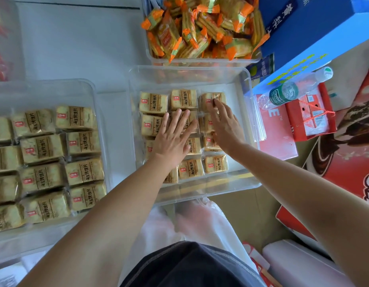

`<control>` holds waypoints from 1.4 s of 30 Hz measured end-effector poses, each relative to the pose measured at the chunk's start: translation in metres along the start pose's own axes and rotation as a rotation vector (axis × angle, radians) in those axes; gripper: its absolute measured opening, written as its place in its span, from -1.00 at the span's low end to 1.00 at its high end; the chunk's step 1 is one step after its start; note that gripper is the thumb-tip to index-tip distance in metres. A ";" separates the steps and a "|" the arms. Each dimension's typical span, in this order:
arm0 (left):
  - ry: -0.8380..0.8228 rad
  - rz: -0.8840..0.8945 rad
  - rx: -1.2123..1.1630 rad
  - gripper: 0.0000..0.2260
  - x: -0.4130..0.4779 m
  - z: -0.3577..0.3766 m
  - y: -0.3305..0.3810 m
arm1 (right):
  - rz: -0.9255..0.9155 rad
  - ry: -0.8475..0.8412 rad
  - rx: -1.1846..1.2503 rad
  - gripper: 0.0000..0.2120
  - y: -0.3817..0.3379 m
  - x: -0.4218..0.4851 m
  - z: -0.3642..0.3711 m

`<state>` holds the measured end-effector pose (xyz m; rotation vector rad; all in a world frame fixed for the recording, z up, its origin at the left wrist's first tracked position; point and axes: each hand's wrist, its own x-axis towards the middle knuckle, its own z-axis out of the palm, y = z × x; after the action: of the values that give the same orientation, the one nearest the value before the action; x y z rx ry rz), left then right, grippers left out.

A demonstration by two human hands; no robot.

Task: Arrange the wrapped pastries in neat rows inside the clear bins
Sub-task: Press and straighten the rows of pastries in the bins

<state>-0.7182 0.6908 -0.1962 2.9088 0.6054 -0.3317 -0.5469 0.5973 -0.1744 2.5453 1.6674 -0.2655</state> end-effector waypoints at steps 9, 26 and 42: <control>0.100 -0.017 0.022 -0.28 0.012 -0.005 -0.010 | -0.049 0.044 0.110 -0.27 0.006 0.007 0.002; 0.069 -0.066 0.030 -0.20 0.011 0.000 -0.010 | -0.075 -0.138 0.060 -0.01 0.008 0.010 -0.007; 0.023 0.077 0.025 -0.16 0.007 -0.005 -0.006 | -0.215 0.080 0.014 -0.79 0.005 -0.035 -0.009</control>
<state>-0.7131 0.7001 -0.1936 2.9539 0.4946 -0.2986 -0.5548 0.5651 -0.1588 2.4166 1.9784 -0.1924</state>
